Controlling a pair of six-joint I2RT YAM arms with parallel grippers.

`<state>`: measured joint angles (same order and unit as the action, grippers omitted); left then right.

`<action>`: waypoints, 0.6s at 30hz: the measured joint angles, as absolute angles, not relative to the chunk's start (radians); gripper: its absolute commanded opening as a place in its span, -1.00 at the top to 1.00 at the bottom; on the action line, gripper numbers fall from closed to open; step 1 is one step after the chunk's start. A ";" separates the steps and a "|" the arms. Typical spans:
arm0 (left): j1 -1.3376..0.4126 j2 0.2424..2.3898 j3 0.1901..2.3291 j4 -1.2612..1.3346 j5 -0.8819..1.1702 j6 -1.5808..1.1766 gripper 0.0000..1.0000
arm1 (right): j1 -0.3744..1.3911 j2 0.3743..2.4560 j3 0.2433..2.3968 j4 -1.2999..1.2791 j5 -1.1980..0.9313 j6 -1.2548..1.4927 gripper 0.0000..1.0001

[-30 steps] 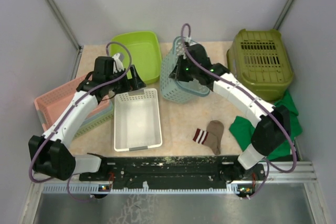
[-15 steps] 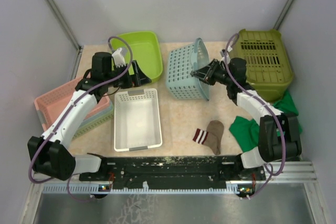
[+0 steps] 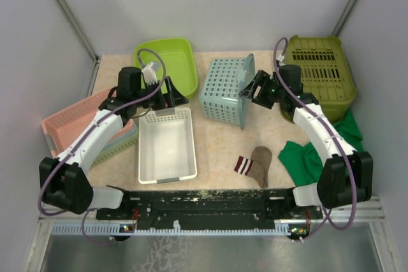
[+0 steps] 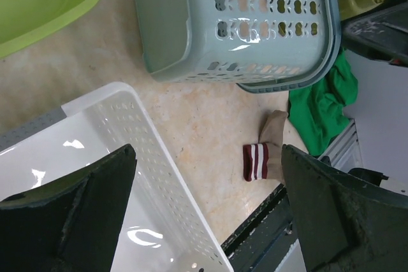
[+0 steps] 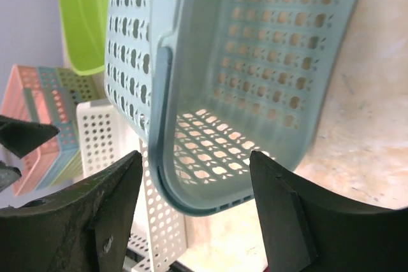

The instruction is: Turn the large container upside down

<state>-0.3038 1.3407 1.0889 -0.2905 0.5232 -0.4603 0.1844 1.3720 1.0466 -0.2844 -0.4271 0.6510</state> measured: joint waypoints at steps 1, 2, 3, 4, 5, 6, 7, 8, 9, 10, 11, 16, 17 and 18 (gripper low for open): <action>-0.310 1.341 1.080 -0.281 0.515 -0.461 -0.99 | 0.195 1.357 1.071 -0.328 -0.381 0.635 -0.37; -0.316 1.342 1.076 -0.273 0.507 -0.461 -0.99 | 0.209 1.343 1.099 -0.369 -0.332 0.623 -0.37; -0.324 1.345 1.076 -0.265 0.503 -0.459 -0.99 | 0.223 1.333 1.120 -0.393 -0.297 0.614 -0.36; -0.331 1.351 1.077 -0.253 0.501 -0.457 -0.99 | 0.244 1.323 1.151 -0.426 -0.244 0.604 -0.36; -0.333 1.360 1.082 -0.247 0.502 -0.455 -0.99 | 0.268 1.317 1.182 -0.453 -0.192 0.599 -0.36; -0.337 1.377 1.093 -0.245 0.505 -0.451 -0.99 | 0.287 1.315 1.205 -0.470 -0.155 0.594 -0.35; -0.338 1.399 1.109 -0.246 0.511 -0.449 -0.99 | 0.314 1.316 1.235 -0.497 -0.106 0.593 -0.33; -0.339 1.424 1.127 -0.245 0.517 -0.448 -0.99 | 0.338 1.321 1.264 -0.518 -0.062 0.591 -0.28; -0.340 1.458 1.150 -0.245 0.525 -0.448 -0.99 | 0.363 1.330 1.296 -0.542 -0.015 0.590 -0.24; -0.340 1.480 1.161 -0.245 0.531 -0.448 -0.99 | 0.381 1.340 1.323 -0.558 0.020 0.590 -0.21; -0.340 1.501 1.171 -0.244 0.539 -0.449 -0.99 | 0.401 1.361 1.359 -0.588 0.064 0.588 -0.20; -0.340 1.554 1.179 -0.244 0.572 -0.457 -0.99 | 0.464 1.513 1.523 -0.689 0.244 0.579 -0.17; -0.340 1.557 1.180 -0.244 0.579 -0.457 -0.99 | 0.472 1.548 1.555 -0.712 0.272 0.575 -0.17; -0.340 1.559 1.180 -0.243 0.583 -0.457 -0.99 | 0.477 1.575 1.576 -0.728 0.290 0.569 -0.17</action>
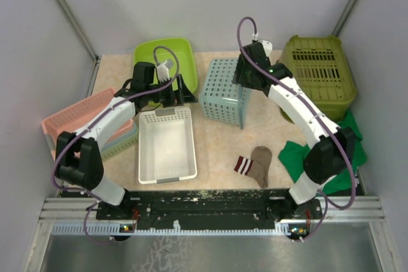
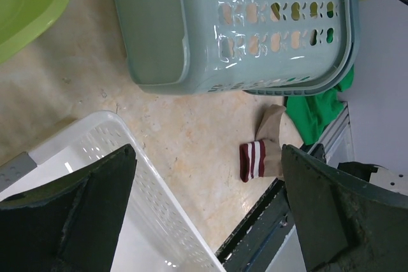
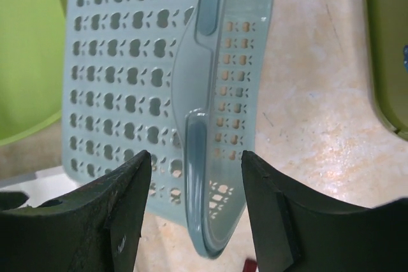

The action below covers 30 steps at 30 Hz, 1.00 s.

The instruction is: Turn the large container upside down

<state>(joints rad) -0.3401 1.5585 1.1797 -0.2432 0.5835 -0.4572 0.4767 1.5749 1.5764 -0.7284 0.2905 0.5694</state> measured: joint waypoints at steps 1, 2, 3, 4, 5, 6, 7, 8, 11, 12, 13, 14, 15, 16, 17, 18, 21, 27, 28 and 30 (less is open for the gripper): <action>-0.340 1.559 1.180 -0.243 0.589 -0.457 -0.99 | 0.480 1.600 1.598 -0.743 0.306 0.566 -0.17; -0.340 1.560 1.180 -0.243 0.593 -0.457 -0.99 | 0.482 1.624 1.620 -0.759 0.323 0.559 -0.15; -0.340 1.560 1.180 -0.243 0.597 -0.457 -0.99 | 0.484 1.645 1.638 -0.774 0.337 0.556 -0.13; -0.340 1.560 1.180 -0.243 0.599 -0.457 -0.99 | 0.485 1.664 1.656 -0.787 0.347 0.550 -0.11; -0.340 1.560 1.180 -0.243 0.601 -0.456 -0.99 | 0.487 1.684 1.673 -0.796 0.357 0.544 -0.07; -0.340 1.560 1.180 -0.243 0.603 -0.456 -0.99 | 0.489 1.699 1.683 -0.799 0.364 0.540 -0.04; -0.340 1.560 1.180 -0.243 0.604 -0.456 -0.99 | 0.492 1.708 1.687 -0.802 0.369 0.535 -0.02; -0.340 1.562 1.180 -0.243 0.604 -0.456 -0.99 | 0.495 1.717 1.689 -0.809 0.374 0.532 0.00; -0.340 1.575 1.185 -0.243 0.610 -0.456 -0.99 | 0.503 1.735 1.690 -0.822 0.380 0.523 0.08; -0.340 1.582 1.187 -0.243 0.612 -0.456 -0.99 | 0.505 1.739 1.690 -0.826 0.380 0.520 0.11; -0.340 1.589 1.188 -0.243 0.614 -0.456 -0.99 | 0.506 1.742 1.690 -0.828 0.380 0.518 0.15; -0.340 1.596 1.191 -0.243 0.617 -0.456 -0.99 | 0.507 1.743 1.690 -0.828 0.380 0.517 0.19; -0.340 1.604 1.196 -0.243 0.621 -0.456 -0.99 | 0.507 1.743 1.691 -0.827 0.380 0.516 0.24; -0.340 1.610 1.199 -0.243 0.624 -0.457 -0.99 | 0.508 1.743 1.691 -0.828 0.381 0.515 0.27; -0.340 1.614 1.202 -0.243 0.627 -0.456 -0.99 | 0.508 1.743 1.691 -0.830 0.381 0.515 0.32; -0.340 1.618 1.205 -0.243 0.630 -0.457 -0.99 | 0.508 1.744 1.691 -0.832 0.382 0.515 0.37; -0.340 1.624 1.213 -0.242 0.640 -0.457 -0.99 | 0.508 1.744 1.691 -0.833 0.387 0.515 0.60; -0.340 1.624 1.216 -0.240 0.652 -0.457 -0.99 | 0.498 1.736 1.675 -0.812 0.372 0.505 1.00; -0.340 1.624 1.216 -0.240 0.653 -0.457 -0.99 | 0.491 1.728 1.661 -0.799 0.358 0.506 1.00; -0.340 1.624 1.216 -0.239 0.656 -0.457 -0.99 | 0.470 1.699 1.619 -0.758 0.312 0.505 1.00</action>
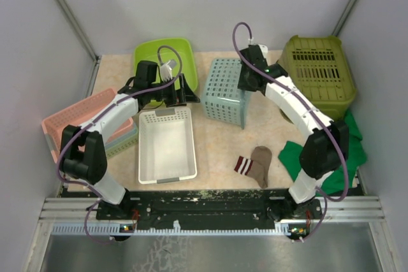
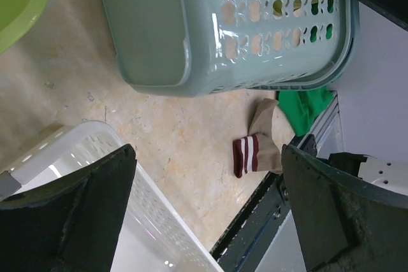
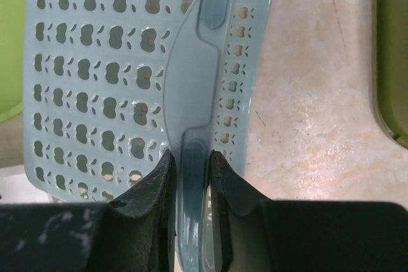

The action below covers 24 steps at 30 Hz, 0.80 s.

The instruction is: Turn the large container upside down

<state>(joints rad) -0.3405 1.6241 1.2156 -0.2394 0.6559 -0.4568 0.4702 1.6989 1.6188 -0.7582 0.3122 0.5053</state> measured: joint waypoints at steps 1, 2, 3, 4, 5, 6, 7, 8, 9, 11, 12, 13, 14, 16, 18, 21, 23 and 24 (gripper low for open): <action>-0.340 1.624 1.216 -0.239 0.657 -0.457 -0.99 | 0.457 1.678 1.592 -0.737 0.283 0.505 1.00; -0.340 1.624 1.216 -0.239 0.658 -0.457 -0.99 | 0.440 1.652 1.556 -0.713 0.245 0.505 1.00; -0.340 1.624 1.216 -0.239 0.659 -0.457 -0.99 | 0.420 1.625 1.522 -0.688 0.209 0.505 1.00; -0.340 1.624 1.216 -0.239 0.659 -0.457 -0.99 | 0.403 1.603 1.494 -0.669 0.182 0.505 1.00; -0.340 1.624 1.216 -0.239 0.660 -0.457 -0.99 | 0.379 1.577 1.458 -0.642 0.143 0.505 1.00; -0.340 1.624 1.216 -0.239 0.660 -0.456 -0.99 | 0.352 1.550 1.419 -0.612 0.102 0.505 1.00; -0.340 1.623 1.216 -0.239 0.661 -0.456 -0.99 | 0.326 1.525 1.382 -0.581 0.063 0.506 1.00; -0.340 1.623 1.216 -0.239 0.661 -0.456 -0.99 | 0.301 1.504 1.350 -0.553 0.026 0.506 1.00; -0.340 1.621 1.216 -0.240 0.662 -0.456 -0.99 | 0.270 1.480 1.309 -0.516 -0.023 0.509 1.00; -0.340 1.620 1.216 -0.240 0.663 -0.456 -0.99 | 0.206 1.438 1.232 -0.443 -0.119 0.518 1.00; -0.340 1.619 1.216 -0.240 0.663 -0.456 -0.99 | 0.175 1.420 1.195 -0.405 -0.164 0.525 1.00; -0.340 1.618 1.216 -0.240 0.663 -0.456 -0.99 | 0.144 1.402 1.157 -0.367 -0.209 0.532 1.00; -0.340 1.617 1.216 -0.241 0.663 -0.456 -0.99 | 0.120 1.389 1.124 -0.332 -0.244 0.537 1.00; -0.340 1.614 1.216 -0.241 0.663 -0.456 -0.99 | 0.064 1.367 1.048 -0.257 -0.327 0.554 1.00; -0.340 1.612 1.217 -0.243 0.663 -0.456 -0.99 | 0.031 1.364 0.995 -0.209 -0.393 0.562 1.00; -0.340 1.601 1.218 -0.247 0.664 -0.456 -0.99 | -0.005 1.365 0.923 -0.142 -0.492 0.558 1.00; -0.340 1.599 1.225 -0.247 0.666 -0.456 -0.99 | -0.022 1.371 0.896 -0.118 -0.530 0.546 1.00; -0.340 1.599 1.230 -0.247 0.668 -0.456 -0.99 | -0.026 1.378 0.894 -0.117 -0.537 0.540 1.00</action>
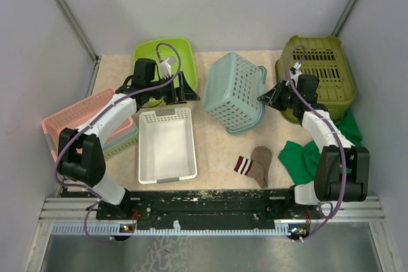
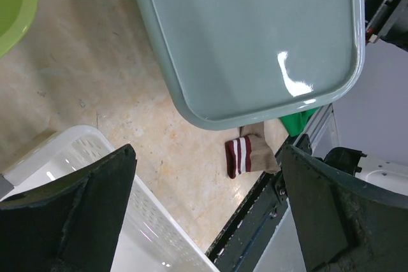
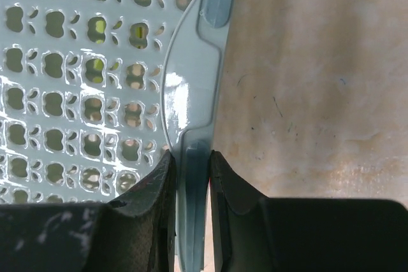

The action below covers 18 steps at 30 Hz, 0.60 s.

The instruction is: Turn the large container upside down

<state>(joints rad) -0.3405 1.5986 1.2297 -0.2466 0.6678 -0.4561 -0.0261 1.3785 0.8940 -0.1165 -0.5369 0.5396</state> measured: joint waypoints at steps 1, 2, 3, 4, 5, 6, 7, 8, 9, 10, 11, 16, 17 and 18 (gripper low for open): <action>-0.341 1.599 1.233 -0.246 0.671 -0.456 -0.99 | -0.030 1.389 0.894 -0.109 -0.541 0.533 1.00; -0.341 1.598 1.234 -0.246 0.674 -0.456 -0.99 | -0.031 1.401 0.896 -0.101 -0.539 0.528 0.98; -0.341 1.598 1.234 -0.246 0.676 -0.456 -0.99 | -0.031 1.414 0.900 -0.097 -0.535 0.525 0.90; -0.342 1.598 1.234 -0.247 0.678 -0.456 -0.99 | -0.031 1.431 0.909 -0.098 -0.525 0.524 0.75; -0.343 1.598 1.234 -0.247 0.682 -0.456 -0.99 | -0.031 1.449 0.920 -0.101 -0.512 0.525 0.58; -0.346 1.598 1.235 -0.247 0.685 -0.456 -0.99 | -0.031 1.468 0.933 -0.104 -0.493 0.527 0.43; -0.348 1.598 1.236 -0.248 0.688 -0.456 -0.99 | -0.030 1.486 0.947 -0.110 -0.468 0.527 0.28; -0.352 1.598 1.238 -0.248 0.693 -0.456 -0.99 | -0.029 1.501 0.962 -0.121 -0.436 0.524 0.15; -0.355 1.598 1.240 -0.248 0.698 -0.455 -0.99 | -0.028 1.512 0.973 -0.134 -0.402 0.523 0.06; -0.359 1.598 1.243 -0.248 0.703 -0.454 -0.99 | -0.028 1.527 0.988 -0.158 -0.352 0.514 -0.01; -0.361 1.598 1.246 -0.247 0.708 -0.452 -0.99 | -0.024 1.531 0.992 -0.169 -0.333 0.517 -0.05; -0.370 1.598 1.269 -0.266 0.721 -0.443 -0.99 | -0.012 1.515 1.032 -0.264 -0.207 0.500 -0.08; -0.371 1.598 1.276 -0.271 0.723 -0.441 -0.99 | -0.009 1.495 1.036 -0.283 -0.189 0.500 -0.07; -0.371 1.598 1.281 -0.271 0.723 -0.440 -0.99 | -0.009 1.465 1.036 -0.300 -0.164 0.499 -0.06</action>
